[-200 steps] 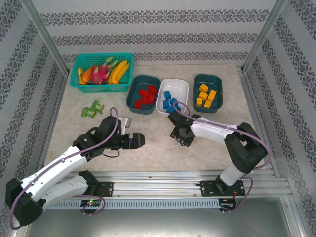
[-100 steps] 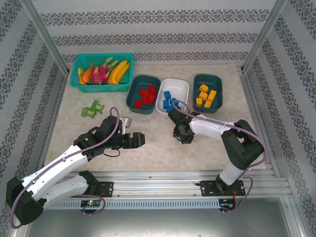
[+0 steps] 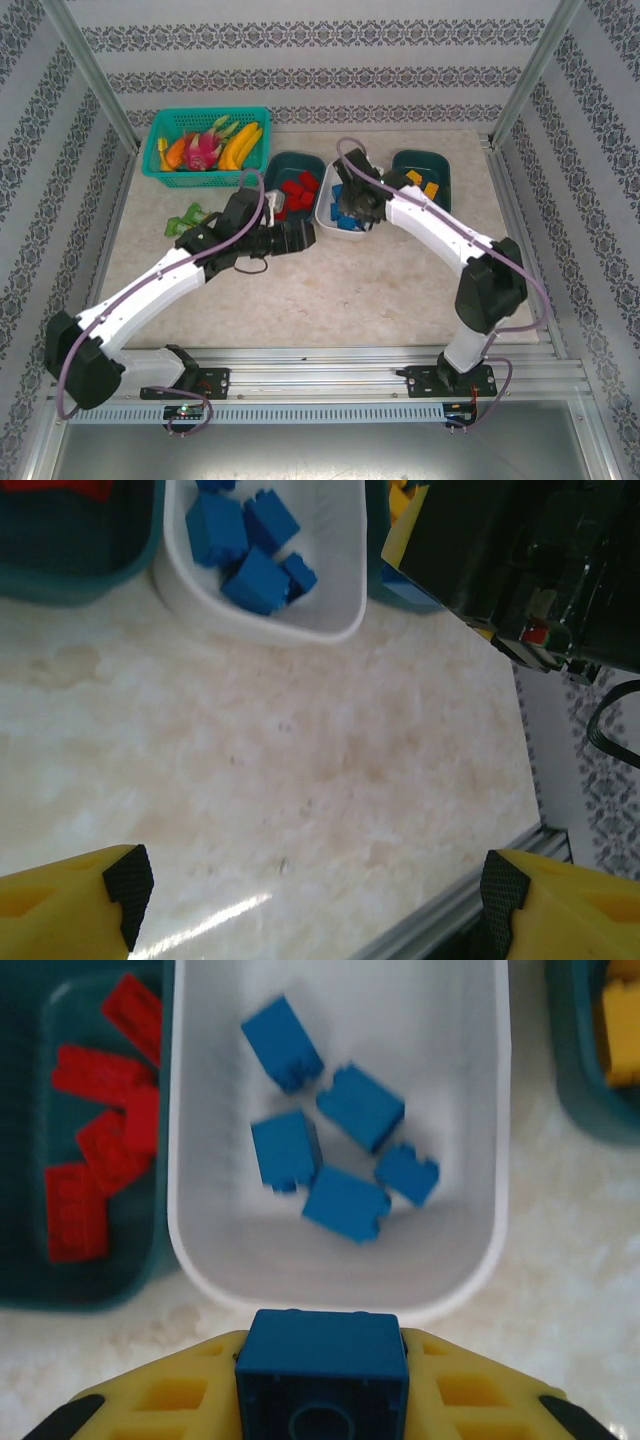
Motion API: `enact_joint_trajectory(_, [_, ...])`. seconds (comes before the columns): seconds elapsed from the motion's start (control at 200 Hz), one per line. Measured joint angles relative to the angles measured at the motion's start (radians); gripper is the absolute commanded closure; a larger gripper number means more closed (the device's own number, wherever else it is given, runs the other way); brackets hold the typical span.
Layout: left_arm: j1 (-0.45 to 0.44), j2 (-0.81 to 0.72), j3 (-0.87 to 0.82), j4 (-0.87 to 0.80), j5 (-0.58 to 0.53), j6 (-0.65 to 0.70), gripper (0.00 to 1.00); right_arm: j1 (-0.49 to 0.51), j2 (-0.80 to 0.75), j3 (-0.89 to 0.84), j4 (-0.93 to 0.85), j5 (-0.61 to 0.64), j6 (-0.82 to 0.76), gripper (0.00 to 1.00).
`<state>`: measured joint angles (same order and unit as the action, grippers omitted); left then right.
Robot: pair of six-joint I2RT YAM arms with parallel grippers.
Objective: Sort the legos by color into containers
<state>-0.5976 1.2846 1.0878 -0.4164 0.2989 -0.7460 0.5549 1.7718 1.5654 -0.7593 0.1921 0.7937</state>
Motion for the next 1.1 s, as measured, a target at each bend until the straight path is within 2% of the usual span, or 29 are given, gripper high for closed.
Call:
enact_joint_trajectory(0.36, [0.128,0.337,0.246,0.085,0.05,0.004,0.13,-0.133,0.385,0.389,-0.058,-0.025,-0.128,0.72])
enact_joint_trajectory(0.51, [0.14,0.423,0.322,0.096,0.064,0.005,0.13,-0.175,0.526,0.543,-0.09,-0.046,-0.151,0.72])
enact_joint_trajectory(0.749, [0.142,0.536,0.423,0.11,0.074,0.005,0.13,-0.216,0.698,0.687,-0.148,-0.113,-0.161,0.69])
enact_joint_trajectory(0.894, [0.142,0.585,0.473,0.11,0.09,0.008,0.13,-0.23,0.735,0.706,-0.167,-0.148,-0.158,0.6])
enact_joint_trajectory(1.099, [0.142,0.604,0.524,0.11,0.103,0.008,0.13,-0.235,0.739,0.73,-0.18,-0.18,-0.145,0.4])
